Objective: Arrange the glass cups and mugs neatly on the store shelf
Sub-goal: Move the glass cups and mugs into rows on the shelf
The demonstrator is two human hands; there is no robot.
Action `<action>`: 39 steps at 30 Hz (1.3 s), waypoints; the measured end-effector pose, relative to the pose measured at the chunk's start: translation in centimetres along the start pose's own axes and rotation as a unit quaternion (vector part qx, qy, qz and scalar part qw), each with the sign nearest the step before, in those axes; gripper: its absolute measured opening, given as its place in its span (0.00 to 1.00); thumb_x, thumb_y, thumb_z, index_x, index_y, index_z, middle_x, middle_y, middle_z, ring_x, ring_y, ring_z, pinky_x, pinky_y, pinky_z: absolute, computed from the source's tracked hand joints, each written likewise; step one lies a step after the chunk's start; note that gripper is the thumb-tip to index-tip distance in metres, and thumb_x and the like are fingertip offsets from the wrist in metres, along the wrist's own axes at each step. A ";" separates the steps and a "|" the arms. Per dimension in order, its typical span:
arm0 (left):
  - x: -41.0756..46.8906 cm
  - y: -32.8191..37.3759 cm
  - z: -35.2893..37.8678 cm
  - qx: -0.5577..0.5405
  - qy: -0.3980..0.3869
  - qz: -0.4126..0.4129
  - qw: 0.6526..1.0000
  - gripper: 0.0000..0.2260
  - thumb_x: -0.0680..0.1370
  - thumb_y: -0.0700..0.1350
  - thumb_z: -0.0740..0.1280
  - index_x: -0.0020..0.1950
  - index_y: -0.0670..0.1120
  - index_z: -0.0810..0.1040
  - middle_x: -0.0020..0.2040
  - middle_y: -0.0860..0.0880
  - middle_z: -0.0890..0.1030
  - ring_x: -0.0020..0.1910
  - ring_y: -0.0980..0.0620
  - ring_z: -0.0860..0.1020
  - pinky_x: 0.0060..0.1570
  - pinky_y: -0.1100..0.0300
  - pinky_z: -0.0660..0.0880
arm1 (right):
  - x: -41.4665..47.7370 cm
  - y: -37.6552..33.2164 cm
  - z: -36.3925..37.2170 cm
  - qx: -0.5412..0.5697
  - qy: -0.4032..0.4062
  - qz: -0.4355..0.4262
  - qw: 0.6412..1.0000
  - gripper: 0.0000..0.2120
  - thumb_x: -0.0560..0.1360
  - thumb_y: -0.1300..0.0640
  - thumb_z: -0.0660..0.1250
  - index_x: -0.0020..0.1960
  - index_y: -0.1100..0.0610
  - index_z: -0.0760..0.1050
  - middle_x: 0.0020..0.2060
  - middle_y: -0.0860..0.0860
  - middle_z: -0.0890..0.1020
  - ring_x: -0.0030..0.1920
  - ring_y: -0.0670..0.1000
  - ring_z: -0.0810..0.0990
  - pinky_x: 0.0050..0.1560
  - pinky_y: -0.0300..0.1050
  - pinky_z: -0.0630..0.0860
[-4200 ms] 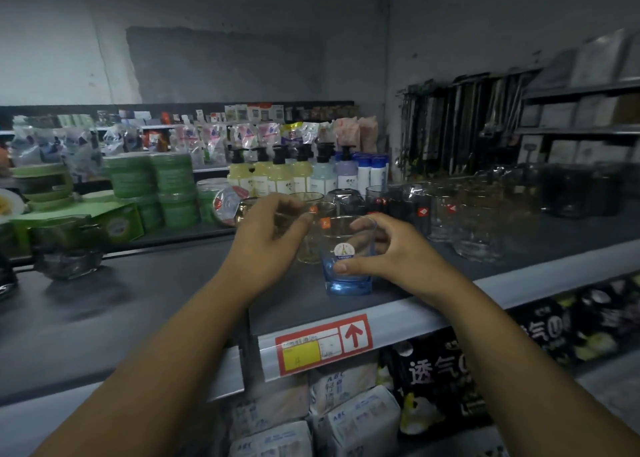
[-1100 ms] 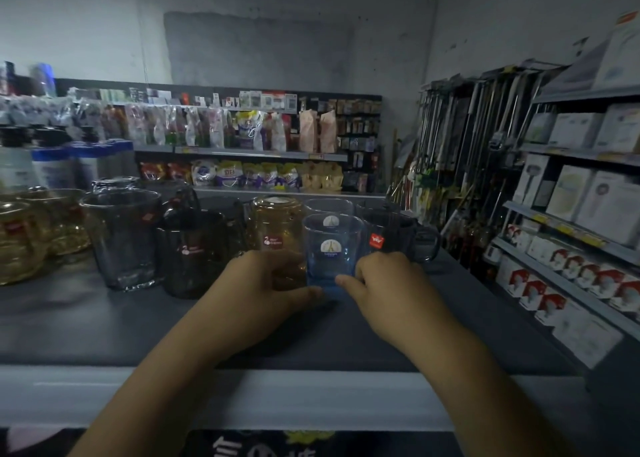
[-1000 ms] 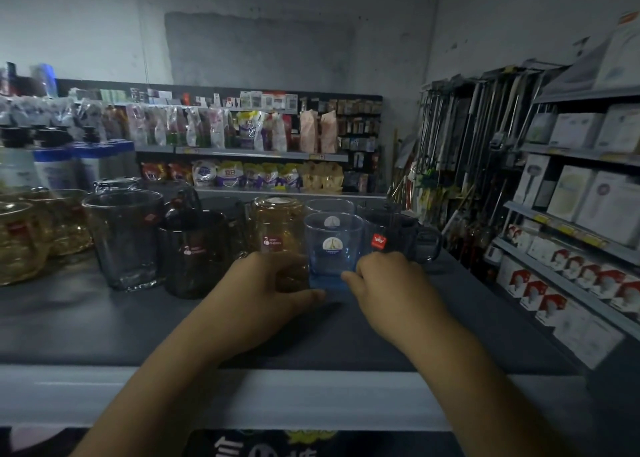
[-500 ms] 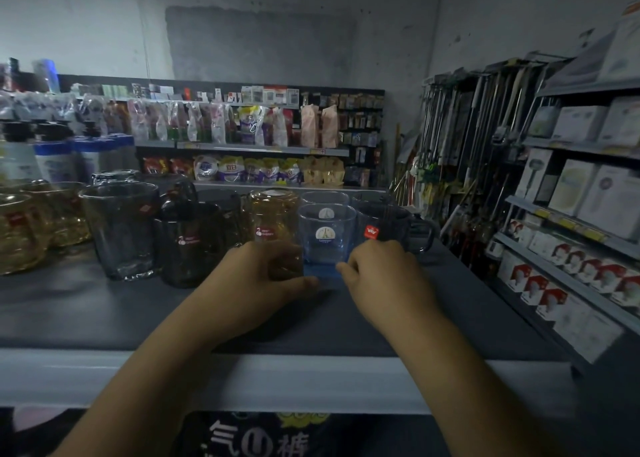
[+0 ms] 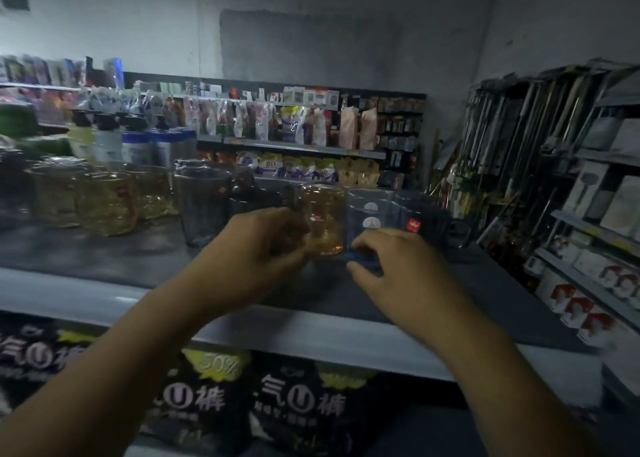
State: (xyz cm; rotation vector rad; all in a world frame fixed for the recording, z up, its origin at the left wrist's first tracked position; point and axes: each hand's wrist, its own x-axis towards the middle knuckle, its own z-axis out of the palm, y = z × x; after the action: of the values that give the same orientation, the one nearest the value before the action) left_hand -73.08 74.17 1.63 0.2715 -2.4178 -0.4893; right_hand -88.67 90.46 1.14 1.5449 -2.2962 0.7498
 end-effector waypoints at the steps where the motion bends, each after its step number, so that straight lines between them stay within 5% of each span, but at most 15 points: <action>1: -1.1 -0.8 -1.1 0.011 0.004 0.000 1.000 0.15 0.76 0.55 0.70 0.59 0.50 0.81 0.51 0.56 0.83 0.47 0.62 0.82 0.48 0.60 0.81 | -0.1 -1.5 0.3 -0.005 0.002 -0.009 1.000 0.09 0.79 0.47 0.68 0.56 0.50 0.78 0.50 0.47 0.79 0.47 0.52 0.79 0.49 0.53 0.79; 5: -6.4 -4.9 -6.7 0.038 0.036 -0.022 0.998 0.13 0.75 0.58 0.70 0.57 0.53 0.80 0.51 0.58 0.82 0.48 0.64 0.80 0.45 0.65 0.78 | -0.6 -8.8 1.5 -0.005 0.014 -0.027 1.000 0.15 0.80 0.46 0.65 0.64 0.49 0.75 0.57 0.46 0.77 0.54 0.51 0.77 0.54 0.53 0.78; 9: -13.1 -9.6 -14.7 0.039 0.048 -0.060 0.996 0.14 0.76 0.56 0.72 0.59 0.54 0.80 0.55 0.59 0.82 0.51 0.63 0.80 0.48 0.58 0.81 | -0.5 -18.2 3.5 0.012 0.018 -0.033 0.999 0.17 0.80 0.46 0.67 0.66 0.49 0.73 0.61 0.46 0.76 0.56 0.50 0.77 0.56 0.52 0.78; 15: -23.6 -17.2 -27.3 0.025 0.090 -0.142 0.985 0.11 0.76 0.54 0.74 0.57 0.56 0.80 0.50 0.62 0.83 0.42 0.61 0.83 0.38 0.59 0.80 | 1.0 -34.0 9.1 0.061 0.002 -0.057 0.996 0.19 0.80 0.43 0.66 0.68 0.46 0.71 0.64 0.45 0.76 0.58 0.51 0.77 0.58 0.53 0.77; 20: -29.5 -24.2 -35.3 0.058 0.118 -0.175 0.976 0.11 0.77 0.52 0.74 0.58 0.52 0.81 0.51 0.58 0.84 0.46 0.58 0.84 0.45 0.56 0.81 | 3.8 -45.1 15.3 0.109 -0.020 -0.094 0.989 0.18 0.79 0.42 0.66 0.68 0.44 0.71 0.64 0.44 0.76 0.59 0.50 0.76 0.59 0.50 0.76; 24: -33.6 -30.8 -40.2 0.089 0.149 -0.201 0.964 0.11 0.76 0.52 0.74 0.57 0.53 0.82 0.51 0.58 0.84 0.47 0.63 0.83 0.47 0.63 0.81 | 7.3 -53.7 22.0 0.152 -0.033 -0.134 0.979 0.13 0.79 0.44 0.67 0.62 0.44 0.73 0.57 0.43 0.77 0.52 0.49 0.78 0.55 0.52 0.78; 31: -39.3 -44.7 -51.6 0.150 0.165 -0.254 0.941 0.11 0.78 0.54 0.72 0.59 0.54 0.81 0.54 0.58 0.82 0.51 0.60 0.81 0.49 0.54 0.82 | 17.1 -69.4 34.4 0.239 -0.056 -0.198 0.949 0.09 0.78 0.49 0.69 0.56 0.47 0.76 0.52 0.46 0.79 0.51 0.50 0.79 0.53 0.52 0.78; 39: -43.7 -58.0 -66.1 0.208 0.194 -0.322 0.903 0.13 0.78 0.56 0.70 0.60 0.54 0.80 0.56 0.59 0.80 0.52 0.62 0.80 0.51 0.56 0.82 | 29.0 -85.8 44.1 0.236 -0.104 -0.248 0.934 0.20 0.79 0.43 0.67 0.69 0.46 0.72 0.66 0.46 0.76 0.60 0.50 0.77 0.58 0.51 0.78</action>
State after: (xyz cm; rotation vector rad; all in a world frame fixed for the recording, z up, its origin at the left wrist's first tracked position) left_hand 6.58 16.79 1.00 1.2556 -1.9686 -0.1562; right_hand -18.73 17.97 1.64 2.3947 -1.7815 1.0783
